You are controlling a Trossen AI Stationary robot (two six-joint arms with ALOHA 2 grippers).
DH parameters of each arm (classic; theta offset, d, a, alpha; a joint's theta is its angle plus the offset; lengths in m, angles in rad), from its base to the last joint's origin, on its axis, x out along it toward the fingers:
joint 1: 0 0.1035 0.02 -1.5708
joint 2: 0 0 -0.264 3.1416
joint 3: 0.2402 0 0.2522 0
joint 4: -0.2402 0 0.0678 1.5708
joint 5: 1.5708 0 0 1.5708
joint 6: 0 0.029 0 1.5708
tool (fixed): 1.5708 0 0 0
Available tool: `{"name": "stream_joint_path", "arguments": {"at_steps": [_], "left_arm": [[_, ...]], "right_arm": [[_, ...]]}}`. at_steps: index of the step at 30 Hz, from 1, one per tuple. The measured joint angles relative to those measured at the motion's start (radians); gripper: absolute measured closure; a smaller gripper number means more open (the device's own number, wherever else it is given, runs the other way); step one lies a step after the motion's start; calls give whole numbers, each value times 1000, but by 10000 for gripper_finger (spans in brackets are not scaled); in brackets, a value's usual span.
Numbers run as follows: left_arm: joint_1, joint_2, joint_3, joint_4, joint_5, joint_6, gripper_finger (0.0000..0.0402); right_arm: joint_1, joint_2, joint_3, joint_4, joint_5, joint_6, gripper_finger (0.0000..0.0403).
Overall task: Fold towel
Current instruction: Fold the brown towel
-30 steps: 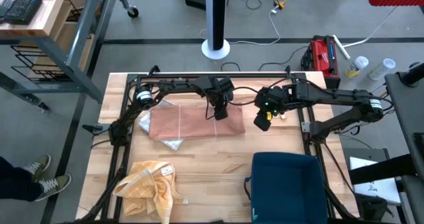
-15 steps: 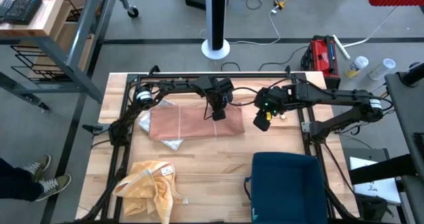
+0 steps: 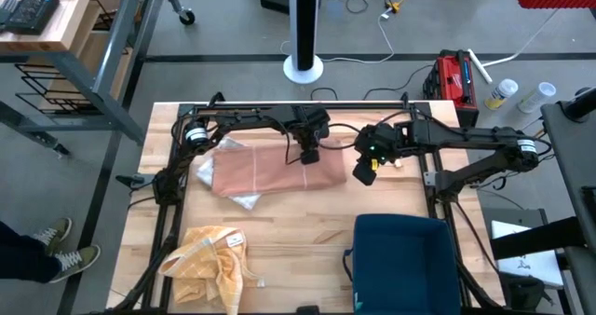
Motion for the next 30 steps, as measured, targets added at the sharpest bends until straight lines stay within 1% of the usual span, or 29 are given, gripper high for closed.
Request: {"name": "stream_joint_path", "arguments": {"at_steps": [3,9,12,16,22,27,28,30], "left_arm": [[2,0,-5,48,-35,-7,401],[8,1,-10,78,-171,-28,401],[14,6,-20,84,-196,-32,401],[23,13,-43,114,-197,-62,396],[31,7,-48,115,-197,-73,366],[31,-9,-17,82,-190,-53,342],[31,-13,-15,80,-168,-50,339],[27,-17,-15,79,-65,-40,333]], "right_arm": [[0,0,-19,0,0,0,302],[0,0,-61,23,-1,0,302],[0,0,-80,29,-1,1,296],[0,0,-91,29,-2,19,288],[0,0,-92,31,-2,60,279],[0,0,-92,35,-2,60,278],[0,0,-92,35,-3,60,280],[0,0,-92,36,-2,59,284]]}}
